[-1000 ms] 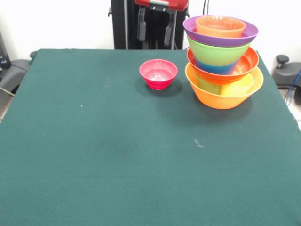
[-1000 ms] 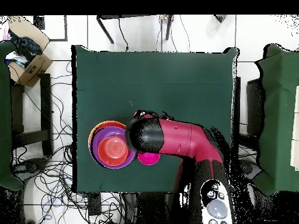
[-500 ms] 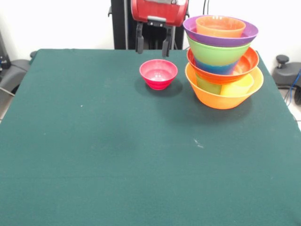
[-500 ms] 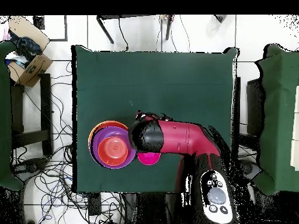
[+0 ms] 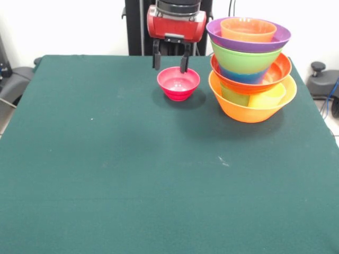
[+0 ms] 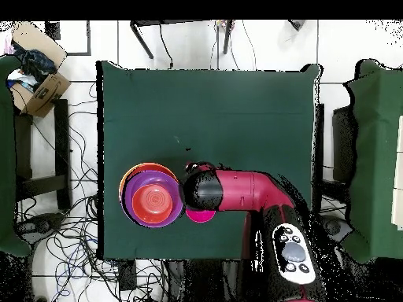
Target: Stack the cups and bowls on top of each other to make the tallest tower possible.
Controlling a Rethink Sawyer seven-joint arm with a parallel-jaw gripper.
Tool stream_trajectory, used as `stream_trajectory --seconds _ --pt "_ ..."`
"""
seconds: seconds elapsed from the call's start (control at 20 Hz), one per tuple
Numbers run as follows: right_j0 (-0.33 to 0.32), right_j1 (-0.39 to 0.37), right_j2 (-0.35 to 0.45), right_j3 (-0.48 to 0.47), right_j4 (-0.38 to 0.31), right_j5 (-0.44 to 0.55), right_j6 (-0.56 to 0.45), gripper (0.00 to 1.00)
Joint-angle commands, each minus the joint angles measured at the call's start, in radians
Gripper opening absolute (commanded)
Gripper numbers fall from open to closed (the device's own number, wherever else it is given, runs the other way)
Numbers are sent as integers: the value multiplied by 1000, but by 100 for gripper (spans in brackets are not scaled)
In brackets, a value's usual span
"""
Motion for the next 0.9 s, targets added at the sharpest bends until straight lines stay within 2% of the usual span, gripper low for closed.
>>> stream_trajectory --seconds 0.05,0.45,0.9 --pt "-19 68 120 61 -117 -28 -102 100" --pt "-47 102 155 51 -173 -25 -115 100" --pt "-32 130 146 25 -215 -37 -75 100"
